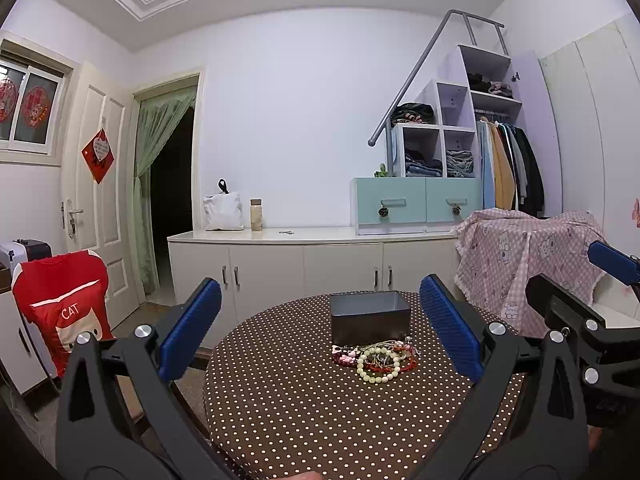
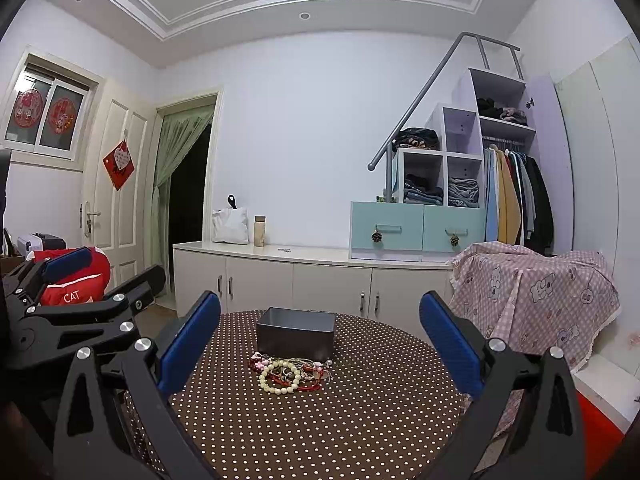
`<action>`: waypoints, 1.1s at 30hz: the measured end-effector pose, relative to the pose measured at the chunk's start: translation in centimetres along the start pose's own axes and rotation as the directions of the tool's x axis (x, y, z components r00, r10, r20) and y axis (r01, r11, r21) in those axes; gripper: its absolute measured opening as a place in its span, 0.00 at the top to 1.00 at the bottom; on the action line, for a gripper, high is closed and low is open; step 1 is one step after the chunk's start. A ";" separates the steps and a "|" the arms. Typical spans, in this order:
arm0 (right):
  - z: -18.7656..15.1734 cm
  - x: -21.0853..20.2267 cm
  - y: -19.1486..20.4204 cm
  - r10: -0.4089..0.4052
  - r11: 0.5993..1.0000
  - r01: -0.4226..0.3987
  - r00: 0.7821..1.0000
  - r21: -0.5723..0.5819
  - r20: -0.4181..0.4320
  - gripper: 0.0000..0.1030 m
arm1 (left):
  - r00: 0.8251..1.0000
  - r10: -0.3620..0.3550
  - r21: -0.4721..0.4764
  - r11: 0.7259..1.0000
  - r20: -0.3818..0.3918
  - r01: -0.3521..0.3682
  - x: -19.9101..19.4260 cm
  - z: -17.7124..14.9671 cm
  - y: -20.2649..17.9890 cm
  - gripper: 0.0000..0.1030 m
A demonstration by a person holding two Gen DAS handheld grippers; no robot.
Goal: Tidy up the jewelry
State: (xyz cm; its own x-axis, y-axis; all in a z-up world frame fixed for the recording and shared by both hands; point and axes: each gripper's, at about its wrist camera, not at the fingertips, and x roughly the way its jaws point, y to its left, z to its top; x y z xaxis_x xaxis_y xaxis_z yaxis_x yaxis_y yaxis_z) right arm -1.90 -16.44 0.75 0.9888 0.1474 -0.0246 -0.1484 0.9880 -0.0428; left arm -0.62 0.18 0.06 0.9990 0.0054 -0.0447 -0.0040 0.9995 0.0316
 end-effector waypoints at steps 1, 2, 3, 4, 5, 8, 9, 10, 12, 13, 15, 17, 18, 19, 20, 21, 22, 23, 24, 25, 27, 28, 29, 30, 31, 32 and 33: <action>0.0 0.0 0.0 -0.001 1.000 0.001 1.000 -0.001 -0.001 0.07 | 1.000 0.000 0.000 1.000 -0.001 0.000 0.0 0.0 0.0 0.06; 0.0 0.0 0.1 -0.003 1.000 0.003 1.000 -0.001 -0.001 0.07 | 1.000 0.000 0.000 1.000 -0.001 0.000 0.0 0.0 0.1 0.06; 0.0 0.0 0.0 -0.003 1.000 0.003 1.000 -0.001 0.000 0.07 | 1.000 0.000 0.000 1.000 0.001 0.000 -0.1 -0.1 0.1 0.06; 0.0 0.0 0.0 -0.004 1.000 0.004 1.000 -0.002 0.000 0.07 | 1.000 0.000 -0.001 1.000 0.000 0.000 -0.1 -0.1 0.1 0.06; 0.0 -0.1 0.1 -0.004 1.000 0.004 1.000 -0.002 0.000 0.07 | 1.000 -0.001 -0.001 1.000 -0.001 0.001 -0.1 -0.1 0.1 0.06; 0.0 -0.1 0.0 -0.003 1.000 0.003 1.000 -0.001 0.000 0.07 | 1.000 0.002 0.001 1.000 0.001 -0.002 -0.1 0.0 0.0 0.06; 0.0 -0.1 0.0 -0.002 1.000 0.002 1.000 -0.001 0.000 0.07 | 1.000 0.002 0.002 1.000 0.001 -0.002 -0.1 -0.1 0.0 0.06; 0.0 -0.1 0.0 -0.003 1.000 0.003 1.000 -0.001 0.000 0.07 | 1.000 0.001 0.001 1.000 0.001 -0.001 -0.1 0.0 0.0 0.06; 0.0 -0.1 0.0 -0.003 1.000 0.003 1.000 0.000 0.000 0.07 | 1.000 0.003 0.001 1.000 0.000 -0.003 -0.1 -0.1 0.1 0.06; 0.0 -0.2 0.0 -0.003 1.000 0.003 1.000 0.000 0.000 0.07 | 1.000 0.003 0.001 1.000 -0.001 -0.003 -0.1 -0.1 0.1 0.06; -0.1 -0.2 0.0 -0.002 1.000 0.002 1.000 0.002 0.000 0.07 | 1.000 0.003 0.000 1.000 0.000 -0.003 -0.2 -0.1 0.2 0.06; -0.1 -0.2 0.0 -0.002 1.000 0.002 1.000 0.004 0.000 0.07 | 1.000 0.002 0.000 1.000 -0.001 -0.002 -0.2 -0.1 0.2 0.06; -0.1 -0.2 0.0 -0.002 1.000 0.002 1.000 0.003 -0.001 0.07 | 1.000 0.003 0.001 1.000 -0.001 -0.003 -0.2 -0.1 0.1 0.06; -0.2 -0.3 0.0 -0.003 1.000 0.003 1.000 0.003 -0.001 0.07 | 1.000 0.005 0.001 1.000 0.001 -0.005 -0.2 -0.1 0.1 0.06; -0.3 -0.3 0.1 -0.003 1.000 0.003 1.000 0.004 -0.002 0.07 | 1.000 0.005 0.002 1.000 0.000 -0.005 -0.2 -0.1 0.1 0.06; -0.3 -0.3 0.0 -0.003 1.000 0.003 1.000 0.005 -0.004 0.07 | 1.000 0.004 0.002 1.000 -0.002 -0.004 -0.1 -0.1 0.1 0.06; -0.4 -0.4 0.0 -0.002 1.000 0.002 1.000 0.006 -0.005 0.07 | 1.000 0.005 0.003 1.000 -0.002 -0.005 -0.2 -0.1 0.2 0.06; -0.4 -0.4 0.1 -0.002 1.000 0.002 1.000 0.007 -0.006 0.07 | 1.000 0.004 0.003 1.000 -0.004 -0.004 -0.2 -0.1 0.3 0.06; -0.4 -0.3 0.0 -0.002 1.000 0.002 1.000 0.008 -0.007 0.07 | 1.000 0.004 0.003 1.000 -0.005 -0.004 -0.2 -0.2 0.3 0.06; -0.4 -0.2 -0.1 -0.002 1.000 0.002 1.000 0.009 -0.007 0.07 | 1.000 0.004 0.003 1.000 -0.005 -0.004 -0.2 -0.2 0.3 0.06; -0.4 -0.2 -0.1 -0.002 1.000 0.002 1.000 0.009 -0.008 0.07 | 1.000 0.006 0.004 1.000 -0.005 -0.005 -0.2 -0.2 0.3 0.06; -0.4 -0.2 -0.1 -0.002 1.000 0.002 1.000 0.009 -0.008 0.07 | 1.000 0.005 0.004 1.000 -0.006 -0.005 -0.2 -0.1 0.3 0.06; -0.4 -0.2 -0.1 -0.001 1.000 0.002 1.000 0.010 -0.008 0.07 | 1.000 0.004 0.004 1.000 -0.005 -0.004 -0.2 -0.2 0.2 0.06; -0.4 -0.2 -0.1 -0.001 1.000 0.001 1.000 0.011 -0.009 0.07 | 1.000 0.005 0.004 1.000 -0.006 -0.005 -0.2 -0.2 0.2 0.06; -0.5 -0.1 -0.2 -0.001 1.000 0.001 1.000 0.012 -0.010 0.07 | 1.000 0.005 0.005 1.000 -0.006 -0.005 -0.2 -0.2 0.2 0.06; -0.5 -0.2 -0.2 0.000 1.000 0.000 1.000 0.012 -0.010 0.07 | 1.000 0.006 0.005 1.000 -0.006 -0.006 -0.2 -0.2 0.3 0.06; -0.5 -0.1 -0.3 0.000 1.000 0.000 1.000 0.013 -0.010 0.07 | 1.000 0.006 0.007 1.000 -0.007 -0.006 -0.1 -0.2 0.3 0.06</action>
State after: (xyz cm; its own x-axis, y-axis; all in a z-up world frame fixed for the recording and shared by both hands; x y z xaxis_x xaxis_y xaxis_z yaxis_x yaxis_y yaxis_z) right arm -2.02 -16.75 0.25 0.9885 0.1469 -0.0349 -0.1479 0.9885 -0.0299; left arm -0.75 0.44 -0.10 0.9986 0.0116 -0.0514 -0.0096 0.9992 0.0386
